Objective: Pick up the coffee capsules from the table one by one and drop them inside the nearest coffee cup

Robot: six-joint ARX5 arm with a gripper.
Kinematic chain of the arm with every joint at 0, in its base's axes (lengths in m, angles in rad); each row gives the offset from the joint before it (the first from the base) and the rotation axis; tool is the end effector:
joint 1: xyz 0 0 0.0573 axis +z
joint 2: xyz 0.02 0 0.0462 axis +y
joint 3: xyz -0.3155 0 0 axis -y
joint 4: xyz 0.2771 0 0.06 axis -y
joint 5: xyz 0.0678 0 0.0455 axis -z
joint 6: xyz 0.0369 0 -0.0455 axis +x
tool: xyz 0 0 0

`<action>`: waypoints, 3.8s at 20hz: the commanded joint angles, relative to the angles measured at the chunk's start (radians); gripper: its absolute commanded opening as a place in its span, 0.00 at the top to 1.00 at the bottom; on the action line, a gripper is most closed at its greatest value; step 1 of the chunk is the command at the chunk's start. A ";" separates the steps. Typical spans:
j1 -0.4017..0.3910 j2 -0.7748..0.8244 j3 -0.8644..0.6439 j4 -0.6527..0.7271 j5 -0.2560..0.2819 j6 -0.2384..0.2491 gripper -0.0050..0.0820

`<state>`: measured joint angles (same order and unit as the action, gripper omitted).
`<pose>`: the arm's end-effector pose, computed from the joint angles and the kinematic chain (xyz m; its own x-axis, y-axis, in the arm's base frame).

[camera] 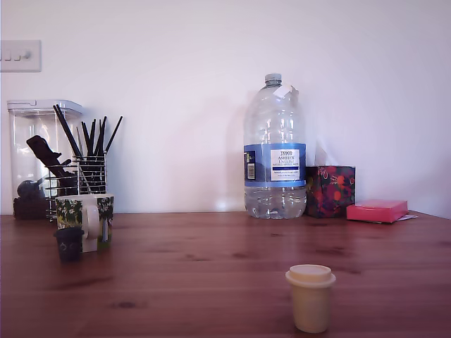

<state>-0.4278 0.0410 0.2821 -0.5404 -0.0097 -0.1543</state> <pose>0.0543 -0.0244 0.2100 0.8734 -0.3876 -0.2948 0.3604 0.9216 -0.1440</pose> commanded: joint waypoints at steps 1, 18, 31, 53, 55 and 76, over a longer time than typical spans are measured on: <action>0.004 -0.002 -0.028 0.123 -0.024 0.023 0.96; 0.000 0.413 -0.026 0.409 -0.029 -0.030 0.97; 0.000 0.823 -0.026 0.682 -0.055 -0.027 0.22; 0.080 0.906 -0.280 1.246 -0.069 0.058 0.16; 0.096 0.980 -0.280 1.321 -0.062 0.058 0.16; 0.207 1.851 0.015 1.795 0.110 0.083 0.16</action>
<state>-0.2245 1.8786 0.2905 1.2362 0.0963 -0.0757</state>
